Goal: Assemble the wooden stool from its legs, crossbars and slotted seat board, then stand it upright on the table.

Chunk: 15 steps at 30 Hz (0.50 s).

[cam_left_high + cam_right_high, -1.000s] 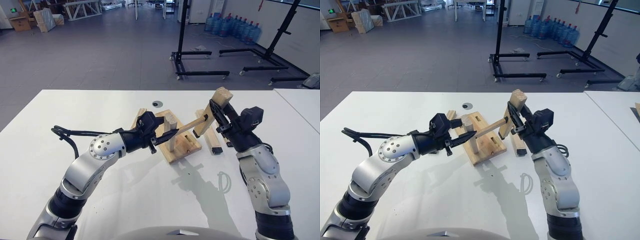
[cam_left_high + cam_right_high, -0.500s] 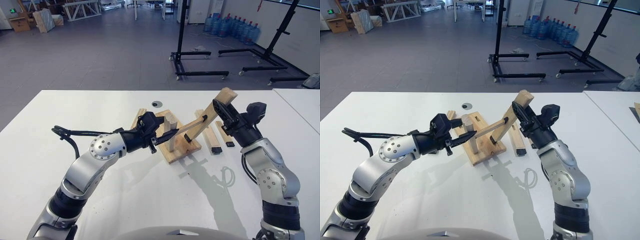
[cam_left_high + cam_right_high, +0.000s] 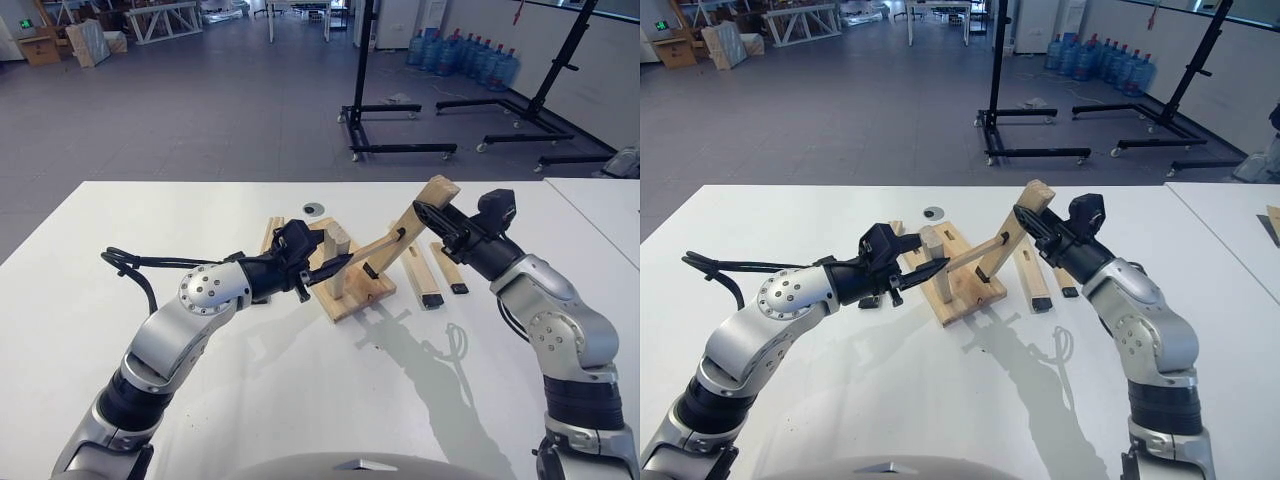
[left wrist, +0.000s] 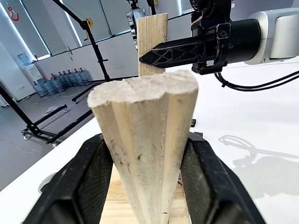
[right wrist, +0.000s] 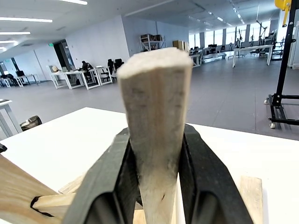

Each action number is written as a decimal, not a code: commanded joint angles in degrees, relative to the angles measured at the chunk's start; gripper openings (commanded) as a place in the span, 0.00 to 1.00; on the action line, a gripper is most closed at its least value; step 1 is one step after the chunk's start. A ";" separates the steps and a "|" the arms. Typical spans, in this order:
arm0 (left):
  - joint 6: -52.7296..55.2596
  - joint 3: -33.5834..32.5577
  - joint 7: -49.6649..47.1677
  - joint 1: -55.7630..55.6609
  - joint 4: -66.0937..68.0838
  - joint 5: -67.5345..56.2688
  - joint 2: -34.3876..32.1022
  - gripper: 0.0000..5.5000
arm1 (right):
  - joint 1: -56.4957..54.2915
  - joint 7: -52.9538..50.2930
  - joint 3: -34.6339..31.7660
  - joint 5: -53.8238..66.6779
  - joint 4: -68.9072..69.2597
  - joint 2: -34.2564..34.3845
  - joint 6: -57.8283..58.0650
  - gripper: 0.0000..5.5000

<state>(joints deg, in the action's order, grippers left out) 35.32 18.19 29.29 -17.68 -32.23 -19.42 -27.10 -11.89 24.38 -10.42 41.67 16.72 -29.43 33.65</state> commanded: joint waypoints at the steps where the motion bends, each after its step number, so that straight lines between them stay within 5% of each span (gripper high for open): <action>1: 2.74 3.11 1.31 0.66 2.98 2.59 -1.33 0.37 | 3.94 -1.79 10.73 -4.12 -2.88 -1.28 12.76 0.18; 15: 2.91 3.78 0.49 2.24 2.23 2.92 -0.83 0.37 | -4.62 -11.34 3.41 4.67 8.26 -1.74 20.36 0.18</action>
<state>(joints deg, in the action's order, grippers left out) 34.77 17.94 28.99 -17.44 -31.70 -18.54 -27.20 -17.01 12.62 -10.12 45.04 23.57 -31.83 49.24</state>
